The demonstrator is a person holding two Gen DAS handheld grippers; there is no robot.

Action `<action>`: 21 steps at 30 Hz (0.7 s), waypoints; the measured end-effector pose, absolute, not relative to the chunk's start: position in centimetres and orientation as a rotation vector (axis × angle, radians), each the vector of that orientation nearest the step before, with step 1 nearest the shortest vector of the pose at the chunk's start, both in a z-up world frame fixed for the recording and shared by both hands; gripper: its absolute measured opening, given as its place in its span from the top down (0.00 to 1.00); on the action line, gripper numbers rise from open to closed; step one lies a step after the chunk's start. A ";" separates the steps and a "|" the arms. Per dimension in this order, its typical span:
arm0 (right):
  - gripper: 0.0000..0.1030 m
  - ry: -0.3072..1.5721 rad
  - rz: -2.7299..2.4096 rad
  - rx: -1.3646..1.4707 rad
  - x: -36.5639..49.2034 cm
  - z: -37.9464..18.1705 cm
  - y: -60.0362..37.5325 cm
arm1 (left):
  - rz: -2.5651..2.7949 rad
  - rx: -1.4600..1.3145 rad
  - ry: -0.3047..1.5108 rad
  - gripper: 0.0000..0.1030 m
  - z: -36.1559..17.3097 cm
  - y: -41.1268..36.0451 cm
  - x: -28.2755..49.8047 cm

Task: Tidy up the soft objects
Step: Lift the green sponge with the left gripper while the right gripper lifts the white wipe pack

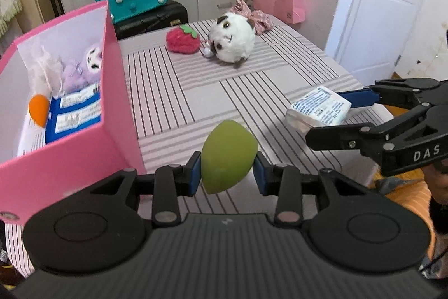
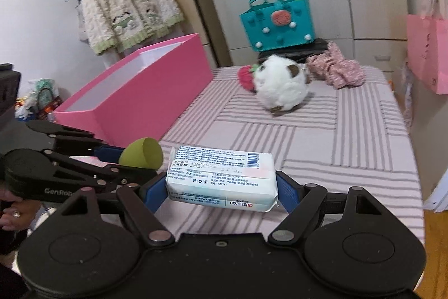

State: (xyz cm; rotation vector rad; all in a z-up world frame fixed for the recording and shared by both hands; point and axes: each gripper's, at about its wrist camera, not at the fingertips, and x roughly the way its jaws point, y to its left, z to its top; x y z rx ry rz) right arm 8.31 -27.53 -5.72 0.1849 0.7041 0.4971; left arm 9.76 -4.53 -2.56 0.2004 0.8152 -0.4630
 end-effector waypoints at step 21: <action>0.19 0.744 0.671 0.224 7.0 -2.6 -24.6 | -0.486 0.161 0.840 0.64 0.4 2.4 6.9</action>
